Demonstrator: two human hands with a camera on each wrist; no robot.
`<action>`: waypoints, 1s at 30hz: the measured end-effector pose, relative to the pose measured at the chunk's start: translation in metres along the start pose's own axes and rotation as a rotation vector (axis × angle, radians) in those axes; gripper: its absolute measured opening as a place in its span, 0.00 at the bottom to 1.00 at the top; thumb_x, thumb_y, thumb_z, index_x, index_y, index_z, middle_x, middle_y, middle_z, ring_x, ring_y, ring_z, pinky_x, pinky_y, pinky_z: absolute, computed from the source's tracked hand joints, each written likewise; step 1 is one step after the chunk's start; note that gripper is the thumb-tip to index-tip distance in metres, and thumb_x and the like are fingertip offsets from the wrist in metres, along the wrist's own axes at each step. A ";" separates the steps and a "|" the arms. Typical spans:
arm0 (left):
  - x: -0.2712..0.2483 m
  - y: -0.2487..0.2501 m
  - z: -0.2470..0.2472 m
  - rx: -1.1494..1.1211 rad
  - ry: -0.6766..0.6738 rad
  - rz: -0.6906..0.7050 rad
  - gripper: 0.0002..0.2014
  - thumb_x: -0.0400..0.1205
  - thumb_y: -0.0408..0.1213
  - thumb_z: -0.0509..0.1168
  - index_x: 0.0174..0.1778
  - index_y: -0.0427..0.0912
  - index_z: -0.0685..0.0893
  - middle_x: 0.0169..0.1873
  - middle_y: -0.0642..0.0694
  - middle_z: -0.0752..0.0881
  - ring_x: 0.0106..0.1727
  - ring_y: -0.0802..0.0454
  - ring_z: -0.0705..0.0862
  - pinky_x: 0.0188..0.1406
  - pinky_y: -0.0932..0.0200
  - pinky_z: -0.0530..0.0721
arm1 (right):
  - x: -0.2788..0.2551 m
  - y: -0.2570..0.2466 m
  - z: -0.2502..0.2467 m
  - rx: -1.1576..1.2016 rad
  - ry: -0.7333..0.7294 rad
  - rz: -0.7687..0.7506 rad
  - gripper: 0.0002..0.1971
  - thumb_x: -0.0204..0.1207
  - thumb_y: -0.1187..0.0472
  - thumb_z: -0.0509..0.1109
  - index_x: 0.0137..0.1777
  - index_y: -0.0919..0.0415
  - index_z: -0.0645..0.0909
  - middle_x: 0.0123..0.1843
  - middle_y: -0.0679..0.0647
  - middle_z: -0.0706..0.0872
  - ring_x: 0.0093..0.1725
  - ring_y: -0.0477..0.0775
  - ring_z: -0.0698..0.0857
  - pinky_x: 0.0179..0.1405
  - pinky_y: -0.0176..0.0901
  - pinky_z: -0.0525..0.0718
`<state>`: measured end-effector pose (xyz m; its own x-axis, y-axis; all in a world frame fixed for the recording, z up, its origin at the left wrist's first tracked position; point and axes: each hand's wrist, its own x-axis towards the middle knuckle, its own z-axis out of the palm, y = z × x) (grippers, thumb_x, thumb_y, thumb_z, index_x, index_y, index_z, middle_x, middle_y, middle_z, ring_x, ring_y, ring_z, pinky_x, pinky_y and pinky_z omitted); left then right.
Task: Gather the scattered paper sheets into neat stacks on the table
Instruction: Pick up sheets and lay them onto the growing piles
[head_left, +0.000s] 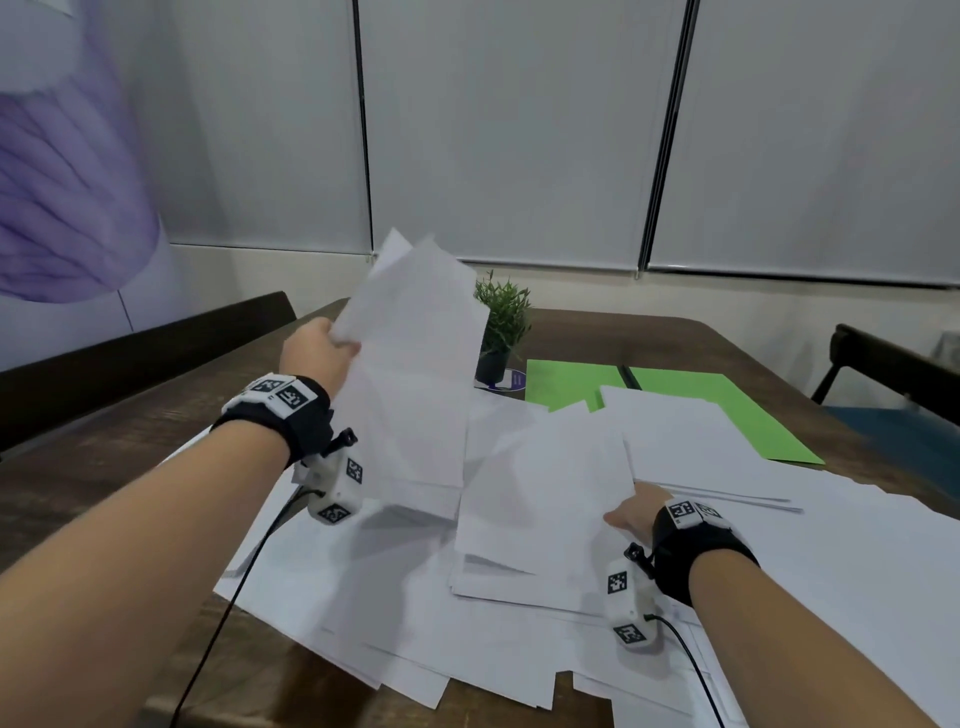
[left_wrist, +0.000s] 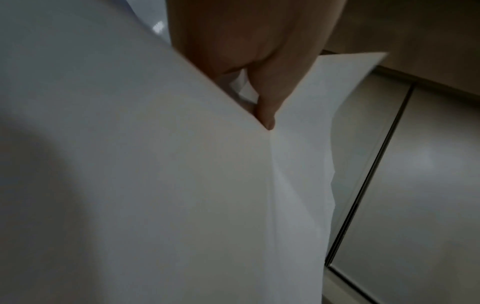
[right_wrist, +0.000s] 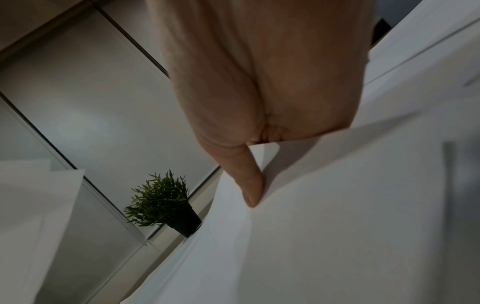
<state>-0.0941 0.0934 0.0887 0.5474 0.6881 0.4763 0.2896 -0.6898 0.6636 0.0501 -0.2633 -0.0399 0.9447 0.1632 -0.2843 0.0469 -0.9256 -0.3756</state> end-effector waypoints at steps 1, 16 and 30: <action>0.003 0.006 -0.002 -0.033 0.020 -0.009 0.11 0.79 0.39 0.68 0.51 0.35 0.83 0.48 0.36 0.86 0.53 0.37 0.84 0.52 0.50 0.80 | 0.001 0.000 0.000 0.035 -0.011 0.002 0.21 0.84 0.55 0.62 0.72 0.66 0.74 0.72 0.59 0.78 0.71 0.57 0.77 0.67 0.39 0.74; 0.017 0.074 0.045 -0.248 0.001 -0.034 0.16 0.80 0.42 0.69 0.57 0.35 0.83 0.51 0.35 0.87 0.55 0.37 0.84 0.51 0.53 0.78 | 0.031 0.013 0.003 0.526 -0.103 0.034 0.35 0.80 0.39 0.56 0.81 0.61 0.65 0.79 0.59 0.70 0.75 0.62 0.73 0.76 0.53 0.70; 0.056 0.103 0.058 -0.434 -0.083 -0.152 0.15 0.71 0.42 0.72 0.50 0.38 0.83 0.27 0.46 0.79 0.25 0.46 0.74 0.32 0.56 0.74 | 0.030 0.018 0.000 0.637 -0.090 0.056 0.40 0.81 0.32 0.49 0.81 0.63 0.64 0.79 0.62 0.70 0.76 0.63 0.72 0.78 0.55 0.66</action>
<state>0.0123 0.0476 0.1507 0.5903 0.7413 0.3193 0.0255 -0.4125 0.9106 0.0796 -0.2748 -0.0552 0.9080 0.1739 -0.3811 -0.2297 -0.5540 -0.8002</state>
